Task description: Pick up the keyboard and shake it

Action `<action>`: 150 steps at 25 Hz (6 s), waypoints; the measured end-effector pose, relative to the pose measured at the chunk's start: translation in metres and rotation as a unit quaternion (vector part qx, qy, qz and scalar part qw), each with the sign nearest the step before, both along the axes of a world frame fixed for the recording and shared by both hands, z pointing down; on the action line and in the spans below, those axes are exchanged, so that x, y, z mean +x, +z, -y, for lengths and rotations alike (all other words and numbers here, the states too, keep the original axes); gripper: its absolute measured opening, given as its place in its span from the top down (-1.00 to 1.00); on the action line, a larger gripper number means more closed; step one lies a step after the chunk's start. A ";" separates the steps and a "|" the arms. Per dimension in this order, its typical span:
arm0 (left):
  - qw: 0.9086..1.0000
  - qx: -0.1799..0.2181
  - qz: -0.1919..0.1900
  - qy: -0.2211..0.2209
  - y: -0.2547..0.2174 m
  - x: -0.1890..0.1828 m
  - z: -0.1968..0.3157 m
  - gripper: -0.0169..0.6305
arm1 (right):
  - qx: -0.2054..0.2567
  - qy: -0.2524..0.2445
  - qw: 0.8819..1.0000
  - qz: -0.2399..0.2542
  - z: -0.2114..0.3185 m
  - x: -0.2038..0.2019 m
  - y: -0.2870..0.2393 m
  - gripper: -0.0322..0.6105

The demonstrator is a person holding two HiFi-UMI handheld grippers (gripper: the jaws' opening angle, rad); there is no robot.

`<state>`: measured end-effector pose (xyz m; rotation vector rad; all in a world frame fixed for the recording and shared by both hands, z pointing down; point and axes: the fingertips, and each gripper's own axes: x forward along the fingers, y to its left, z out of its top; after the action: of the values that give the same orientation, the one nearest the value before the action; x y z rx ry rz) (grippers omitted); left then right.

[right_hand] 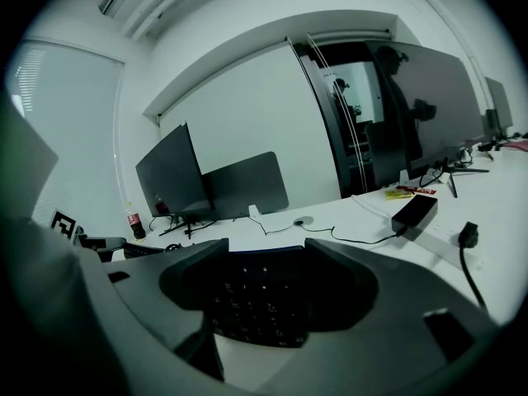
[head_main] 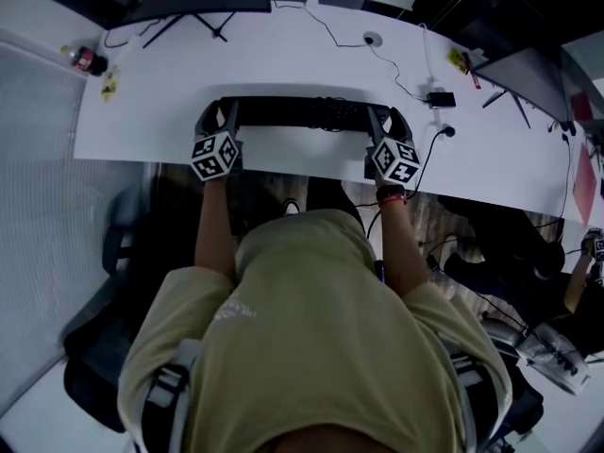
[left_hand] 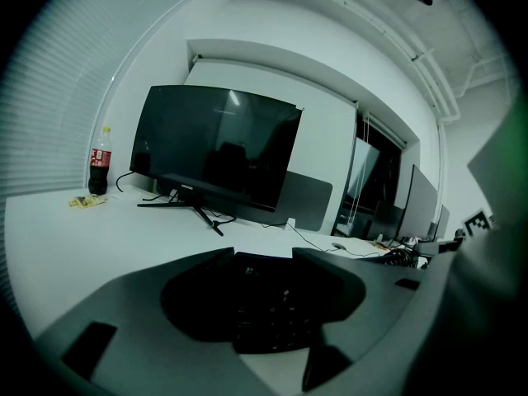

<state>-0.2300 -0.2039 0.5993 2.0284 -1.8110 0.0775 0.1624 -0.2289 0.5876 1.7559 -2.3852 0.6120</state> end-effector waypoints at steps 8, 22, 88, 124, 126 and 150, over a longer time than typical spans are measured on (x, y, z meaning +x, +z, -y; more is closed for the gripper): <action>1.000 0.015 0.000 0.008 -0.004 0.003 -0.027 0.25 | 0.012 -0.008 1.000 -0.002 -0.030 0.001 -0.005 -0.03; 0.999 -0.020 0.012 0.035 0.008 0.004 -0.091 0.25 | -0.007 -0.008 0.999 -0.031 -0.107 0.000 0.006 -0.04; 0.976 -0.202 0.059 0.063 0.095 0.026 -0.193 0.26 | -0.080 -0.033 0.993 -0.086 -0.203 -0.014 0.045 -0.05; 0.989 0.058 0.092 0.103 -0.127 0.166 -0.360 0.85 | 0.070 -0.065 0.995 -0.022 -0.384 -0.053 -0.109 0.76; 0.988 0.056 0.097 0.108 -0.128 0.169 -0.367 0.89 | 0.075 -0.062 0.995 -0.019 -0.392 -0.053 -0.112 0.79; 0.991 0.045 0.052 0.115 -0.133 0.171 -0.437 0.89 | 0.073 -0.085 0.993 -0.036 -0.455 -0.064 -0.127 0.83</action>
<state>-0.0588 0.2332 0.4665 2.3305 -1.6610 0.1747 0.0982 0.2260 0.4604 1.5729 -2.5525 0.3532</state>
